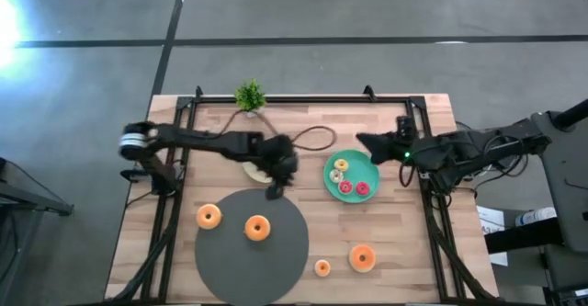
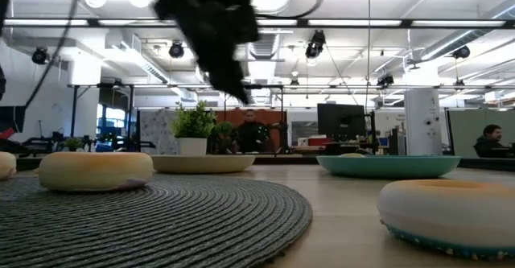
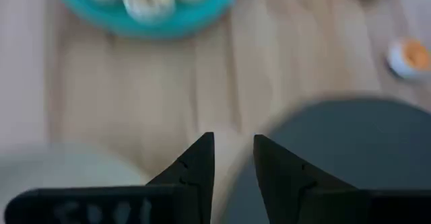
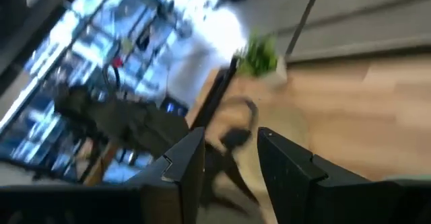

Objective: Pick & Place donuts
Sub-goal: Put the small blue donut on the blue plate

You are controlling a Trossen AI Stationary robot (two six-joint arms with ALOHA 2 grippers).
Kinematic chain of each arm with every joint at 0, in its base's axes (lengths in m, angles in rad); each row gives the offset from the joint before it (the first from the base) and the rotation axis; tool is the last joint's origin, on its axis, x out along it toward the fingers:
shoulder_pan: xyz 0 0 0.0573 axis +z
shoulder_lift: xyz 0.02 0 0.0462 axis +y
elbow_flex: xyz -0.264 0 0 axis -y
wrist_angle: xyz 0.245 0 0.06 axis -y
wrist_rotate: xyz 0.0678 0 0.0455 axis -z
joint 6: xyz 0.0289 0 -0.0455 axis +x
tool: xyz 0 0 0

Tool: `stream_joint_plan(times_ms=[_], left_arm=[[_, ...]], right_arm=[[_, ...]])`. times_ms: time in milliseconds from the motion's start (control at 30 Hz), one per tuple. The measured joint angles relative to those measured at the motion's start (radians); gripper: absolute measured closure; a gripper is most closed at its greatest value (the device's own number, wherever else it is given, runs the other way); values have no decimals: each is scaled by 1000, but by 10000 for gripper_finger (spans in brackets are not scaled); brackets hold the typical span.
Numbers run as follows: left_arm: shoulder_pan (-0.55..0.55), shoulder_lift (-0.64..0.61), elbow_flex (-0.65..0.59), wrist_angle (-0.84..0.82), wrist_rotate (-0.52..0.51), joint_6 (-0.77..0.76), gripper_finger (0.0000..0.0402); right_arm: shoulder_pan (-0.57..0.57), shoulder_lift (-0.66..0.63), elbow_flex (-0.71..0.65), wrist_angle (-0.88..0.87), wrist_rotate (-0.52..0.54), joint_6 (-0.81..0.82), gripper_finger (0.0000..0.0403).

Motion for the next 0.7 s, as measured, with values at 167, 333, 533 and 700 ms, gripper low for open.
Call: stream_joint_plan(times_ms=[167,333,533,700], left_arm=[[-79,-212,-212,-2,15,-155,323],[-146,-389,-368,-10,8,-329,323],[-176,-502,-510,-15,15,-534,323],[-181,-508,-544,59,38,-556,323]], right_arm=[[1,62,-8,-38,-57,70,273],[-3,136,-9,-37,-96,69,273],[-21,208,-9,-37,-182,92,273],[-22,228,-1,-34,-242,102,273]])
